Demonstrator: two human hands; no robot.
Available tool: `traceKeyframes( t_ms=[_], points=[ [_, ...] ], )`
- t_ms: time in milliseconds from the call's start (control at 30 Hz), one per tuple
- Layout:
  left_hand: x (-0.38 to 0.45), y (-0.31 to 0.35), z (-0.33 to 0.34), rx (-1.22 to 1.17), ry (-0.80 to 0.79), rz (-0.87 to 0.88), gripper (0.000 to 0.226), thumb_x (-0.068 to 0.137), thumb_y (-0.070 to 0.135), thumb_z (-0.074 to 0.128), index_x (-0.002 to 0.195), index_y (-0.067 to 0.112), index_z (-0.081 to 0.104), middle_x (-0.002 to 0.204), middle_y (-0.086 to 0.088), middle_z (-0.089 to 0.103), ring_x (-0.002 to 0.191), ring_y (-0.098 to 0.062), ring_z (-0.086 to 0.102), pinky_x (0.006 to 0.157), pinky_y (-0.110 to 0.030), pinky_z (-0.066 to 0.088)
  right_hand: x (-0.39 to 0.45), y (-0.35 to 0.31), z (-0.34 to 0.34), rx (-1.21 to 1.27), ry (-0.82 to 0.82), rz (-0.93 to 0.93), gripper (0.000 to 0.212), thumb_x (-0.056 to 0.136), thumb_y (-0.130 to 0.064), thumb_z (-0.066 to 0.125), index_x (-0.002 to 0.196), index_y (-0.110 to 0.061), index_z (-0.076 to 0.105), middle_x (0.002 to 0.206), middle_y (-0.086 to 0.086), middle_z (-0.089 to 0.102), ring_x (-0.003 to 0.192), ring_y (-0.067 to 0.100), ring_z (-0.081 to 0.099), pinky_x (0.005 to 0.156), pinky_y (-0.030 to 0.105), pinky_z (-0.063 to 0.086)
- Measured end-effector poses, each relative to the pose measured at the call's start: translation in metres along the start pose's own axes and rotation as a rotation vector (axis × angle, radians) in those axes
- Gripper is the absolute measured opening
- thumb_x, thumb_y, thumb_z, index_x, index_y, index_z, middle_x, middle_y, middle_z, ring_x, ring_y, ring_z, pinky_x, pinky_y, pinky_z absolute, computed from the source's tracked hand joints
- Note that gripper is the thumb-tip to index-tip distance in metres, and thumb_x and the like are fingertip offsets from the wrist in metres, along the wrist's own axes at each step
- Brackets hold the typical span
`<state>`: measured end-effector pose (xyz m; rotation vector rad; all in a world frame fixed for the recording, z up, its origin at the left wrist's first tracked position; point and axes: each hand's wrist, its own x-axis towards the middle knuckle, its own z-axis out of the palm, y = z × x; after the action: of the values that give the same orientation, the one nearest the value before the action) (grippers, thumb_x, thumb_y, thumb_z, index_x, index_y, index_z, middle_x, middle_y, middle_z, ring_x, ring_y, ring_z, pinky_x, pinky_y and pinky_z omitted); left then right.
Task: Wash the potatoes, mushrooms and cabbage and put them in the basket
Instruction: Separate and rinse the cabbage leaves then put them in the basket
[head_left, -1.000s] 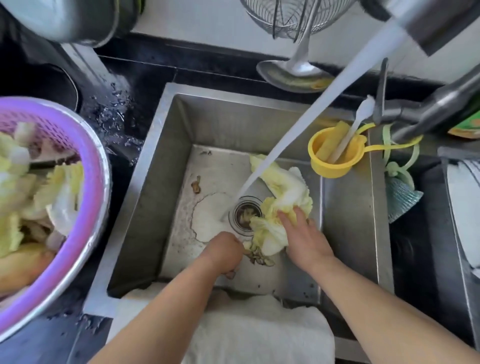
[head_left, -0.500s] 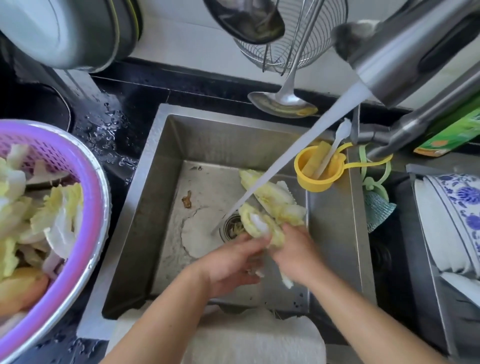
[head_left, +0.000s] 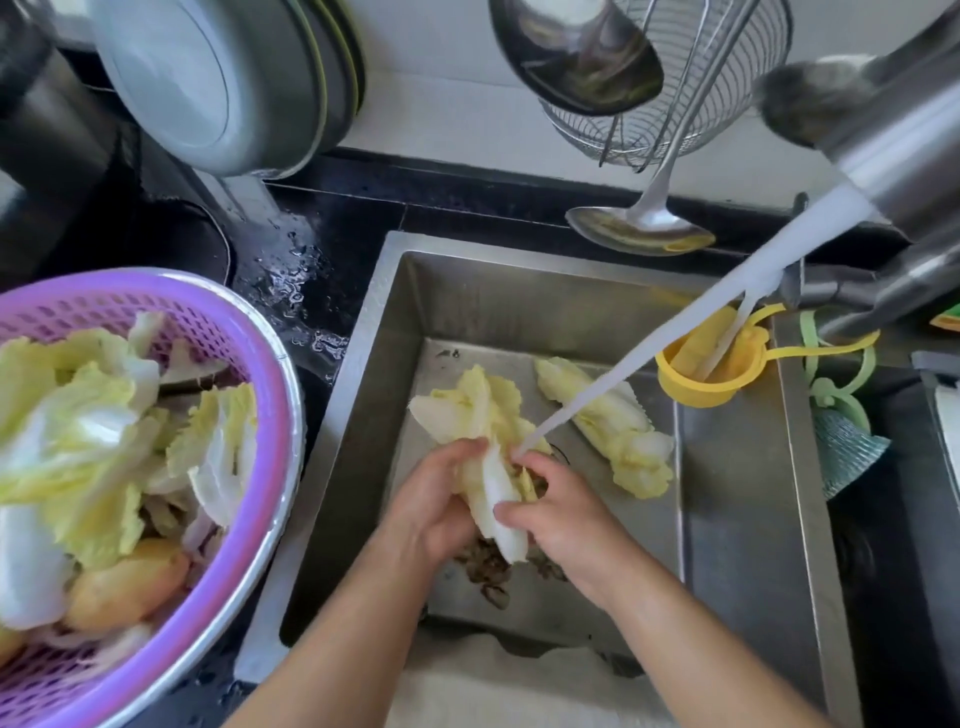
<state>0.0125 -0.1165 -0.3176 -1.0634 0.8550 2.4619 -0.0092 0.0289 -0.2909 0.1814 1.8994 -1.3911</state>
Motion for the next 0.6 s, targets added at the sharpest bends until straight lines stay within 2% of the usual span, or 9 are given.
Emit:
traceKeyframes(
  t_ms=[67, 133, 167, 233, 333, 400, 500, 567, 600],
  points=[
    [0.002, -0.003, 0.000, 0.000, -0.020, 0.018, 0.038, 0.103, 0.010, 0.056, 0.137, -0.004, 0.061, 0.129, -0.026, 0.068, 0.120, -0.040, 0.067, 0.106, -0.052, 0.053, 0.001, -0.004, 0.007, -0.142, -0.014, -0.027, 0.057, 0.088, -0.017, 0.076, 0.137, -0.035, 0.053, 0.121, -0.017, 0.057, 0.106, -0.001, 0.059, 0.083, 0.018, 0.050],
    [0.004, -0.007, 0.001, -0.017, -0.028, 0.042, 0.042, 0.104, 0.015, 0.058, 0.142, -0.001, 0.058, 0.136, -0.027, 0.065, 0.123, -0.041, 0.066, 0.102, -0.053, 0.055, 0.005, -0.003, 0.009, -0.233, 0.044, -0.086, 0.043, 0.090, -0.015, 0.072, 0.129, -0.027, 0.059, 0.119, -0.009, 0.063, 0.103, 0.007, 0.064, 0.079, 0.023, 0.055],
    [0.005, -0.008, 0.001, -0.050, -0.029, 0.033, 0.044, 0.104, 0.018, 0.058, 0.145, 0.002, 0.055, 0.139, -0.028, 0.063, 0.121, -0.042, 0.066, 0.096, -0.054, 0.056, 0.006, -0.005, 0.007, -0.165, 0.083, -0.085, 0.033, 0.092, -0.009, 0.066, 0.122, -0.024, 0.063, 0.114, -0.004, 0.070, 0.099, 0.012, 0.068, 0.077, 0.029, 0.059],
    [0.004, -0.007, -0.001, -0.123, -0.033, 0.018, 0.045, 0.105, 0.022, 0.056, 0.146, 0.002, 0.054, 0.138, -0.026, 0.062, 0.110, -0.042, 0.068, 0.085, -0.054, 0.053, 0.009, -0.008, -0.001, 0.183, 0.116, 0.004, 0.029, 0.097, -0.002, 0.052, 0.111, -0.021, 0.069, 0.107, 0.005, 0.077, 0.096, 0.021, 0.074, 0.072, 0.037, 0.062],
    [0.005, -0.006, -0.005, -0.216, -0.025, 0.029, 0.035, 0.106, 0.019, 0.050, 0.127, -0.002, 0.069, 0.126, -0.027, 0.064, 0.102, -0.040, 0.064, 0.089, -0.053, 0.046, 0.012, -0.009, -0.012, 0.660, 0.027, 0.127, 0.027, 0.106, -0.009, 0.044, 0.119, -0.013, 0.068, 0.112, 0.015, 0.077, 0.103, 0.029, 0.075, 0.076, 0.041, 0.059],
    [0.002, -0.006, -0.004, -0.237, -0.027, 0.039, 0.034, 0.106, 0.016, 0.049, 0.112, 0.000, 0.079, 0.119, -0.026, 0.070, 0.099, -0.039, 0.066, 0.085, -0.051, 0.046, 0.018, -0.008, -0.014, 0.725, -0.030, 0.174, 0.026, 0.109, -0.019, 0.045, 0.126, -0.012, 0.065, 0.114, 0.014, 0.077, 0.105, 0.028, 0.075, 0.080, 0.042, 0.059],
    [-0.001, -0.006, -0.002, -0.244, -0.033, 0.002, 0.031, 0.104, 0.016, 0.052, 0.126, 0.001, 0.068, 0.114, -0.021, 0.073, 0.092, -0.034, 0.072, 0.068, -0.041, 0.056, 0.028, -0.008, -0.003, 0.701, -0.012, 0.212, 0.026, 0.107, -0.030, 0.055, 0.123, -0.015, 0.069, 0.115, 0.009, 0.077, 0.105, 0.026, 0.074, 0.082, 0.040, 0.059],
    [-0.001, -0.007, 0.000, -0.205, -0.002, 0.012, 0.034, 0.105, 0.018, 0.054, 0.132, 0.002, 0.065, 0.119, -0.021, 0.074, 0.095, -0.033, 0.075, 0.080, -0.045, 0.058, 0.037, -0.012, 0.007, 0.655, 0.023, 0.189, 0.022, 0.105, -0.019, 0.056, 0.119, -0.014, 0.072, 0.113, 0.009, 0.078, 0.104, 0.028, 0.074, 0.080, 0.039, 0.059],
    [-0.002, -0.006, 0.000, -0.191, 0.009, 0.038, 0.034, 0.106, 0.020, 0.053, 0.132, 0.002, 0.064, 0.119, -0.022, 0.074, 0.096, -0.032, 0.076, 0.088, -0.047, 0.056, 0.040, -0.014, 0.012, 0.641, 0.011, 0.179, 0.022, 0.104, -0.009, 0.056, 0.119, -0.011, 0.072, 0.113, 0.012, 0.077, 0.107, 0.032, 0.073, 0.086, 0.042, 0.059]
  ],
)
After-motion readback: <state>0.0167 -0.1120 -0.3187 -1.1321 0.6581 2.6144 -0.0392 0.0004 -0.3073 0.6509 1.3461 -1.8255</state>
